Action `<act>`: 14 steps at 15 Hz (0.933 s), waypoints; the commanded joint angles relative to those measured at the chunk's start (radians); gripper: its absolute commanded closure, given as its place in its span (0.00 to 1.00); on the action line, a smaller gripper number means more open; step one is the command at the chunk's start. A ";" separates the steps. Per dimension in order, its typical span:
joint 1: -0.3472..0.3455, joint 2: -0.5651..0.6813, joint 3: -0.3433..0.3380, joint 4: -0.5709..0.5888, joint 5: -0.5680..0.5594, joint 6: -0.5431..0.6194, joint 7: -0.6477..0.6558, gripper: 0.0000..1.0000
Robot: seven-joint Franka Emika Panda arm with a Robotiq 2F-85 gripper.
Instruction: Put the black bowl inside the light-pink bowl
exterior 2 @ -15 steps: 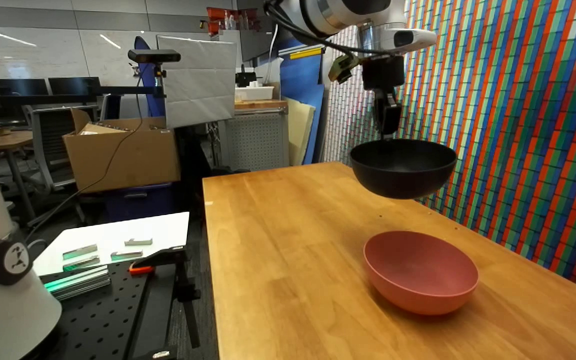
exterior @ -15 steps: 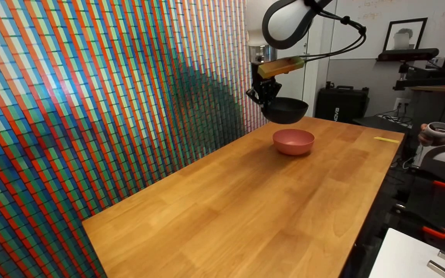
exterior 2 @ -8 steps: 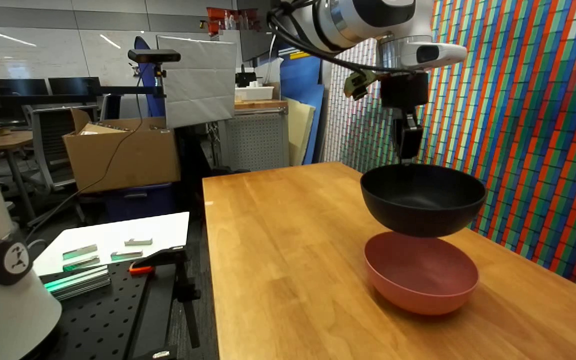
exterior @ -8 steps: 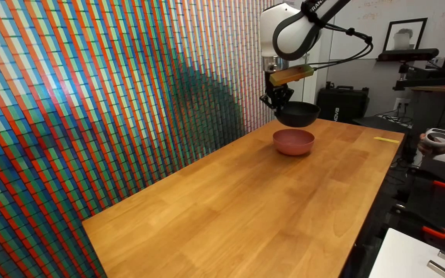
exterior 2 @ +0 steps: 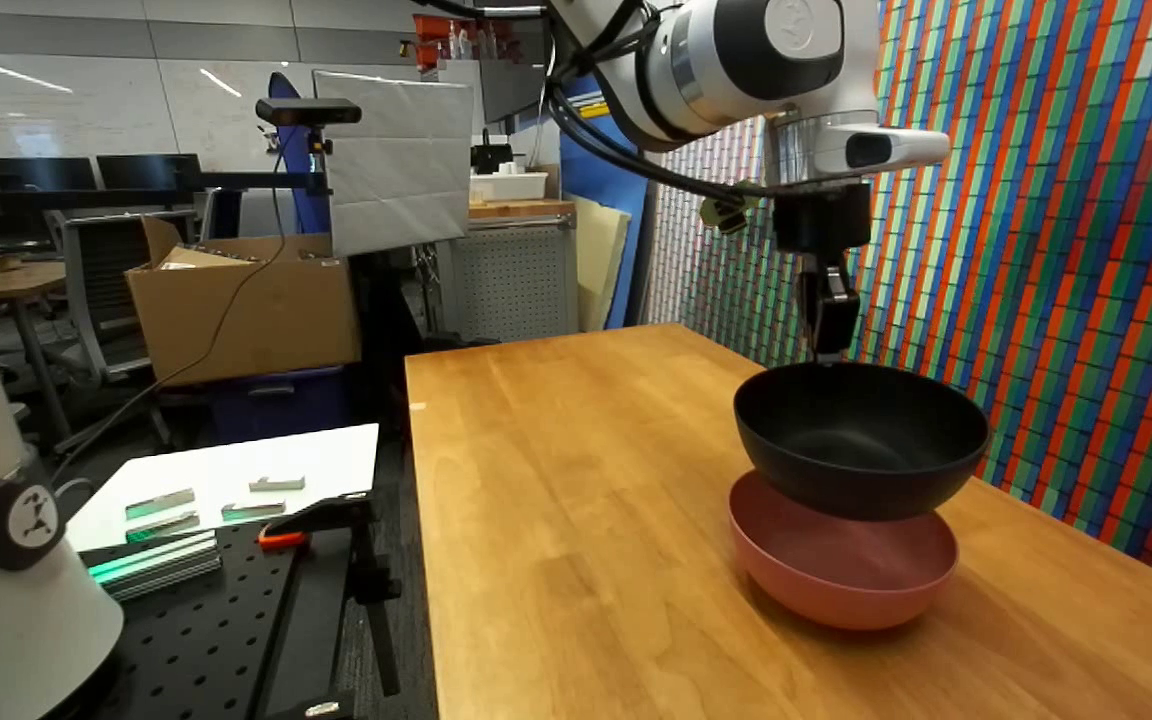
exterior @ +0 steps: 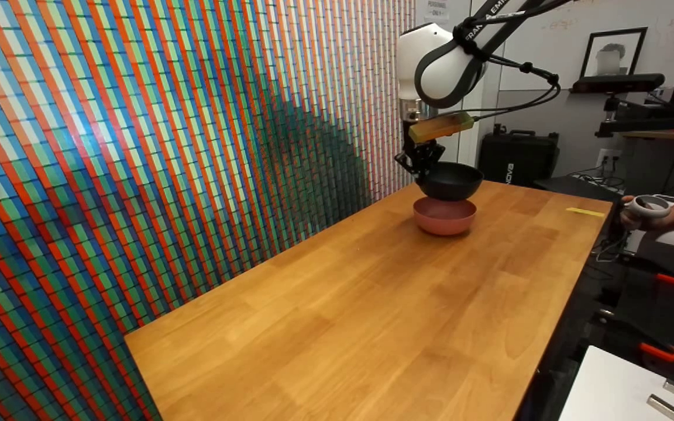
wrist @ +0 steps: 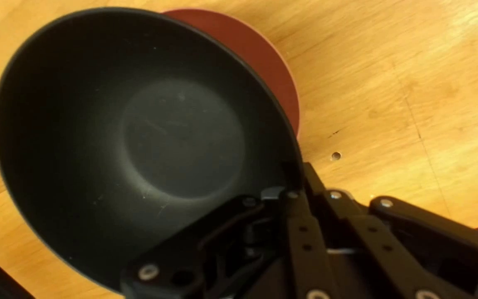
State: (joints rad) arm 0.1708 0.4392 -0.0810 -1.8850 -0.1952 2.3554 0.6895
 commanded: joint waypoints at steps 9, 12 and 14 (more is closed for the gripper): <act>0.003 -0.014 0.002 0.028 0.028 -0.027 0.019 0.15; -0.002 -0.068 0.025 0.022 0.070 -0.112 -0.006 0.00; -0.007 -0.115 0.052 0.030 0.114 -0.202 -0.027 0.00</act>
State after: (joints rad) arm 0.1723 0.4065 -0.0627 -1.8620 -0.1470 2.2759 0.6978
